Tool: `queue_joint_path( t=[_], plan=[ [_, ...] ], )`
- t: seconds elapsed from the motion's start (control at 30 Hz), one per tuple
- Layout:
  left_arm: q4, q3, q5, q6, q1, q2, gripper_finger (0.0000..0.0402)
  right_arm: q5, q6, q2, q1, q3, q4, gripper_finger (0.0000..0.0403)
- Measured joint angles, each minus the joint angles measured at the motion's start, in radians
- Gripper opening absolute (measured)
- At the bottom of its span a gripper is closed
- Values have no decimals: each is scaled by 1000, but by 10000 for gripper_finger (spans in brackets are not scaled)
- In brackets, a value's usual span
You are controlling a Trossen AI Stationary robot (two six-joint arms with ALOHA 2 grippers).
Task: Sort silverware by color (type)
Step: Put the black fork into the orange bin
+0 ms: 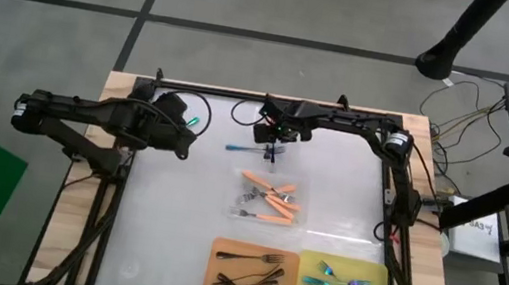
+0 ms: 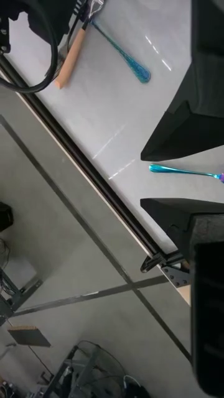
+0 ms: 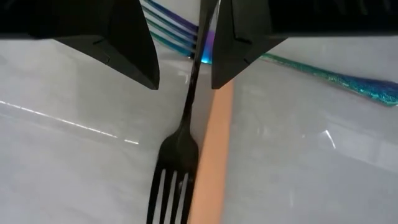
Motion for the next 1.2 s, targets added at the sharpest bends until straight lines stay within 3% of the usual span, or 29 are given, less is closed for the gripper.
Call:
queue_joint_path(
  t=[0.5, 0.73, 1.2],
  plan=[
    [1, 0, -4, 0, 0, -2, 89, -78, -7, 3, 0, 0, 5, 137],
    [1, 0, -5, 0, 0, -2, 89, -138, -8, 75, -8, 3, 64, 137],
    [2, 0, -5, 0, 0, -2, 89, -70, -34, 103, -16, 17, 45, 125]
  ],
)
